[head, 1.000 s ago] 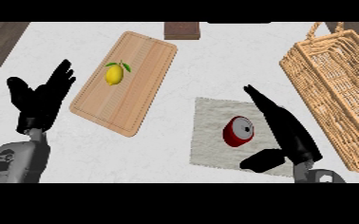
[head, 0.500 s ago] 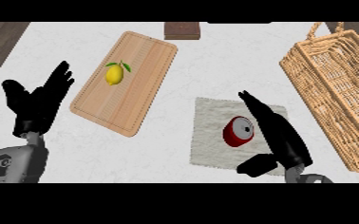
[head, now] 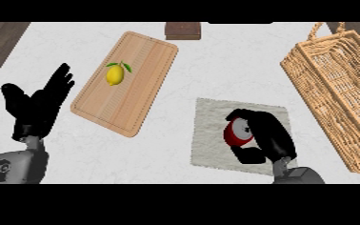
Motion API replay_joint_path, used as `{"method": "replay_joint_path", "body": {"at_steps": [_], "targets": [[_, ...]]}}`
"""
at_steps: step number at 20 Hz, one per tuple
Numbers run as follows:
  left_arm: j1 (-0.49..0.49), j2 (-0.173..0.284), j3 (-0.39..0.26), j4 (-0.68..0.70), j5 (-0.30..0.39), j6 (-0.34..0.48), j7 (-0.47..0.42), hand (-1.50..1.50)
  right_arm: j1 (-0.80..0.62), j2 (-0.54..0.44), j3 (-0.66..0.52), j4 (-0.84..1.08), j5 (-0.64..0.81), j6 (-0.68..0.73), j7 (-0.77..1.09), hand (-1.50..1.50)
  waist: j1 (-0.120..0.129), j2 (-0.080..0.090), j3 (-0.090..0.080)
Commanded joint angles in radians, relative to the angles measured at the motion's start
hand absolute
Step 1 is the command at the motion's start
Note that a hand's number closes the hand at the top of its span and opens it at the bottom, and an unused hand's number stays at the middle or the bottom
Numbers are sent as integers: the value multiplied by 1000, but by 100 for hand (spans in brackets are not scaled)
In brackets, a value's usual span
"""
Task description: Pick the can from the placemat and place it in the basket
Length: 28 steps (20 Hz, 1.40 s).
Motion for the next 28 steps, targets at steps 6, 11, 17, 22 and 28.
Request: {"method": "replay_joint_path", "body": {"at_steps": [6, 11, 17, 22, 28], "targets": [[-54, -7, 7, 53, -23, -4, 13, 0, -22, 70, 53, 93, 108, -43, -39, 150, -1, 1, 1], [-76, -15, -13, 60, -28, -8, -19, 0, -266, 166, -162, 266, 124, -259, 458, 150, 53, 25, 0], [-111, -19, -37, 56, -20, -38, -13, 0, -524, 168, -179, 479, 159, -434, 801, 150, 119, 28, 1], [-125, -31, -39, 81, -17, -39, -21, 0, -664, 169, -191, 584, 143, -732, 788, 150, 120, 32, 2], [-146, -28, -32, 95, -14, -35, -1, 0, -865, 169, -165, 671, 313, -953, 772, 150, 106, 24, -1]]}}
